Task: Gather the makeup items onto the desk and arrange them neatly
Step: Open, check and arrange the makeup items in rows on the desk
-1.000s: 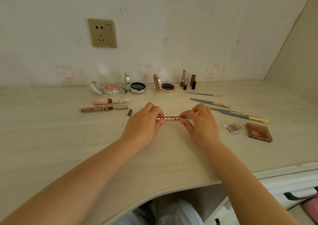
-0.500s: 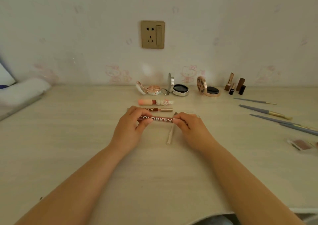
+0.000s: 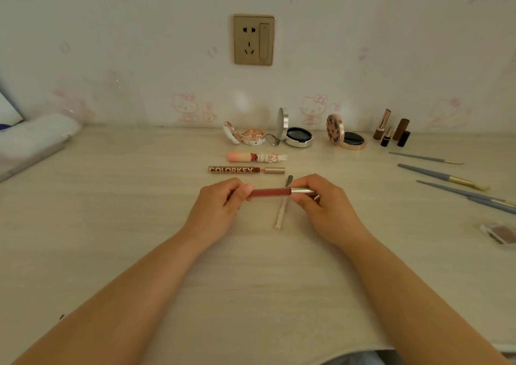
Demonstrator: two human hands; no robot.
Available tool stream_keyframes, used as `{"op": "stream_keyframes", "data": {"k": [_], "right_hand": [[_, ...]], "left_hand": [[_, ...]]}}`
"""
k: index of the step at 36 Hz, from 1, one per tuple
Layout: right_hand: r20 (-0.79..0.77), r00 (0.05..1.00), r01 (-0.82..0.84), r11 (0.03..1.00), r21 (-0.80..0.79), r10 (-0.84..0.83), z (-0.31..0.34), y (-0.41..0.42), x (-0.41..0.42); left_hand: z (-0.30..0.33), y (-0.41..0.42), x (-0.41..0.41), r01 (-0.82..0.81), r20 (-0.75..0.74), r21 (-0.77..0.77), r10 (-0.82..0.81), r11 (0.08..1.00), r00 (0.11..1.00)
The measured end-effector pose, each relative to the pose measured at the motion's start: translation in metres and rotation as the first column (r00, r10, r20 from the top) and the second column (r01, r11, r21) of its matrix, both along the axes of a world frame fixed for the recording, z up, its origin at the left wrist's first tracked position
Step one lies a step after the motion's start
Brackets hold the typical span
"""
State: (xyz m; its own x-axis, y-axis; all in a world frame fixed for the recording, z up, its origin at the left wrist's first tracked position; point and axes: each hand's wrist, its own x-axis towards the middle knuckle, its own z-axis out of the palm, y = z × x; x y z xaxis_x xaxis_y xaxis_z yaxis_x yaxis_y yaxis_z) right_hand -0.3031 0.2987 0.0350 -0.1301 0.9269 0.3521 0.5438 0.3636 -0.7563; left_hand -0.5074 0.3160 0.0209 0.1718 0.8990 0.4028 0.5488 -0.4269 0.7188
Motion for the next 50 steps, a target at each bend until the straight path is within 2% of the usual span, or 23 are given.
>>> {"op": "stream_keyframes", "data": {"k": [4,8,14,22,29,35,41,45,50], "right_hand": [[-0.083,0.996,0.037,0.997,-0.063,-0.042,-0.001,0.000,0.004],[0.029,0.999,0.037,0.994,-0.104,-0.034,-0.003,0.003,0.008],[-0.043,0.998,0.042,0.997,-0.060,-0.045,-0.003,0.003,0.005],[0.135,0.990,0.050,0.990,-0.131,-0.033,-0.001,0.000,0.010],[0.098,0.994,0.057,0.987,-0.152,-0.042,-0.001,0.001,0.010],[0.179,0.984,0.047,0.987,-0.153,-0.019,0.000,0.001,0.010],[0.071,0.997,0.056,0.983,-0.175,-0.044,0.000,0.001,0.011],[0.130,0.992,0.029,0.978,-0.204,-0.002,-0.001,0.001,0.010],[0.131,0.990,0.072,0.982,-0.173,-0.049,-0.002,0.002,0.010]], "left_hand": [[0.003,-0.002,0.002,0.017,0.030,-0.024,-0.016,1.000,0.999],[0.005,-0.005,0.001,-0.001,0.033,-0.017,0.001,1.000,0.999],[0.006,-0.005,0.001,-0.037,0.030,0.013,0.036,0.999,0.999],[0.006,-0.006,0.001,-0.045,0.078,0.000,0.045,0.999,0.996],[0.007,-0.006,0.001,-0.052,0.079,-0.013,0.053,0.999,0.995],[0.007,-0.006,0.000,-0.041,0.086,-0.033,0.044,0.999,0.995],[0.007,-0.005,-0.001,-0.035,0.102,-0.064,0.041,0.997,0.994],[0.007,-0.005,-0.002,-0.007,0.100,-0.068,0.014,0.998,0.995],[0.008,-0.006,-0.001,-0.001,0.086,-0.077,0.008,0.997,0.996]]}}
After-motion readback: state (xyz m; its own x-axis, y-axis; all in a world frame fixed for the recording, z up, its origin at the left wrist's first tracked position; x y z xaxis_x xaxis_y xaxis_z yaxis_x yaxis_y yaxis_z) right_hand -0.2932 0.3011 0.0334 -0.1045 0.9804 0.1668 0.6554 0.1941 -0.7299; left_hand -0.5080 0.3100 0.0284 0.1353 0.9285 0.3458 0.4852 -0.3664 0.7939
